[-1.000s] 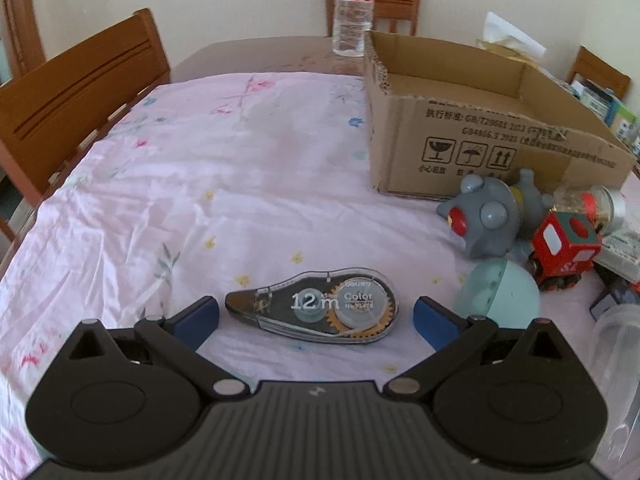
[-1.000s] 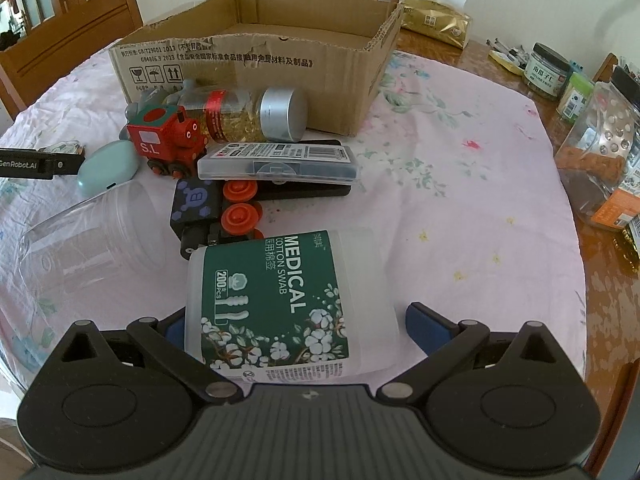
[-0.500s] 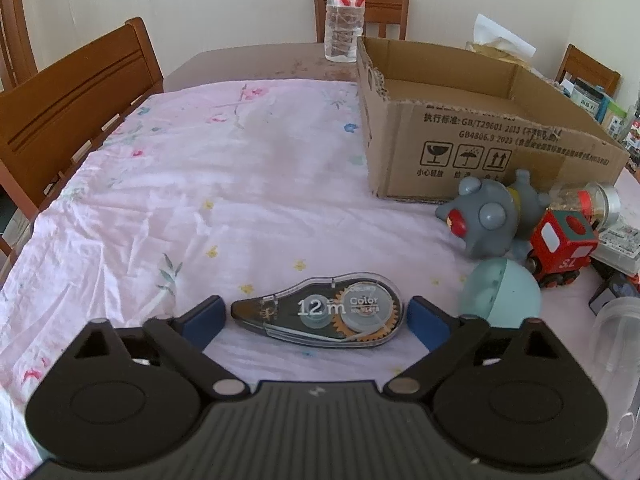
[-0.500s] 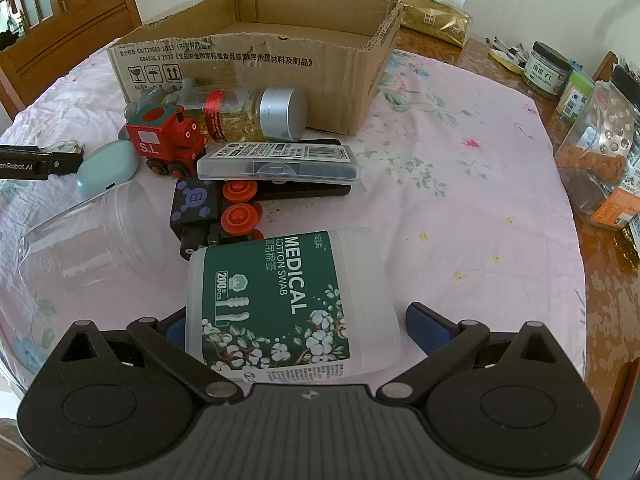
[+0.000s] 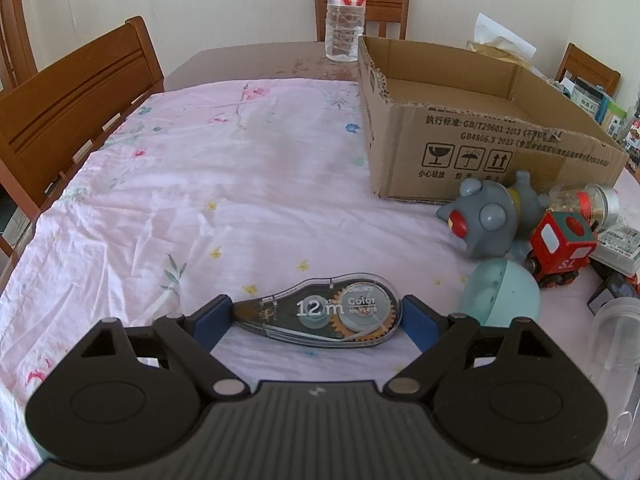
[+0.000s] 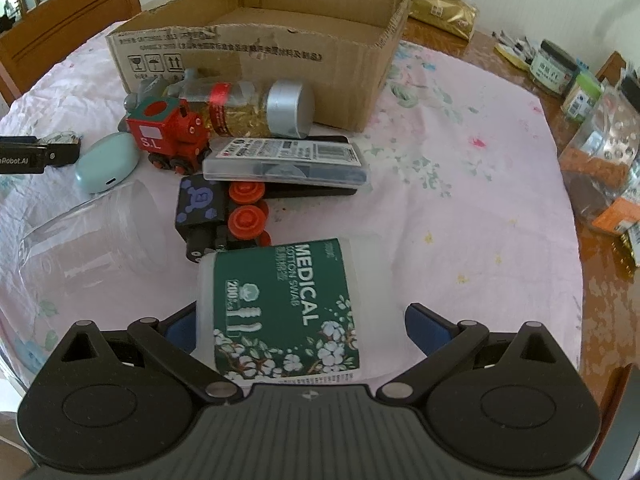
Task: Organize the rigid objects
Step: 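Close the left gripper on the correction tape while the right grasps the MEDICAL tub, then carry the correction tape with the left gripper into the box and release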
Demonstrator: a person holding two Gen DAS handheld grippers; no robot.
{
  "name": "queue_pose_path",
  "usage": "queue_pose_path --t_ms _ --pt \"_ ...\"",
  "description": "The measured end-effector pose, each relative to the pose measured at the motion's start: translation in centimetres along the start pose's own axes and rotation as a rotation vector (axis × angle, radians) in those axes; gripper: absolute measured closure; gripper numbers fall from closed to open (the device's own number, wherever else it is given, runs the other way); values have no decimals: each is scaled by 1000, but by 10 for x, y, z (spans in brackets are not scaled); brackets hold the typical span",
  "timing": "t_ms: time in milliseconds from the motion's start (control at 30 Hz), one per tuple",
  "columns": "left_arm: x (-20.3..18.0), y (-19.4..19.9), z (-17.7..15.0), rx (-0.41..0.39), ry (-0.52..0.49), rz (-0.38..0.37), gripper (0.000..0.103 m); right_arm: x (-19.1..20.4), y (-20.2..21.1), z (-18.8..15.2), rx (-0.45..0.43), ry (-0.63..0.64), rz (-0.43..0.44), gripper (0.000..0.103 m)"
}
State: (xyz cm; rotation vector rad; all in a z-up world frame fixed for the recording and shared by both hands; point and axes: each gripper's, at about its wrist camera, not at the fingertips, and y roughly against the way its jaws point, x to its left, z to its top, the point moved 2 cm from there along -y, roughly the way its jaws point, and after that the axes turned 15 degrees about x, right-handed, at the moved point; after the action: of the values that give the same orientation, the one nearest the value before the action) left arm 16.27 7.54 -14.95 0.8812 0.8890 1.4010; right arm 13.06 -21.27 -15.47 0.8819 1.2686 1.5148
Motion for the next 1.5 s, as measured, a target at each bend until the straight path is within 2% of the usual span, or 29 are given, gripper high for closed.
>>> queue_pose_path --t_ms 167,333,733,900,1067,1300,1500 --pt "1 0 1 7 -6 1 13 6 10 1 -22 35 -5 1" --pt "0 0 2 14 -15 4 13 7 9 3 -7 58 -29 15" --pt "-4 12 7 43 -101 -1 13 1 24 6 -7 33 -14 16" --pt "-7 33 18 56 -157 -46 13 -3 43 11 -17 33 5 16" --pt "-17 57 42 81 -236 -87 13 -6 67 22 -39 52 -13 16" --pt "-38 83 93 1 -317 -105 13 -14 101 58 -126 52 8 16" --pt "-56 74 148 -23 -348 -134 13 -13 117 97 -202 73 24 16"
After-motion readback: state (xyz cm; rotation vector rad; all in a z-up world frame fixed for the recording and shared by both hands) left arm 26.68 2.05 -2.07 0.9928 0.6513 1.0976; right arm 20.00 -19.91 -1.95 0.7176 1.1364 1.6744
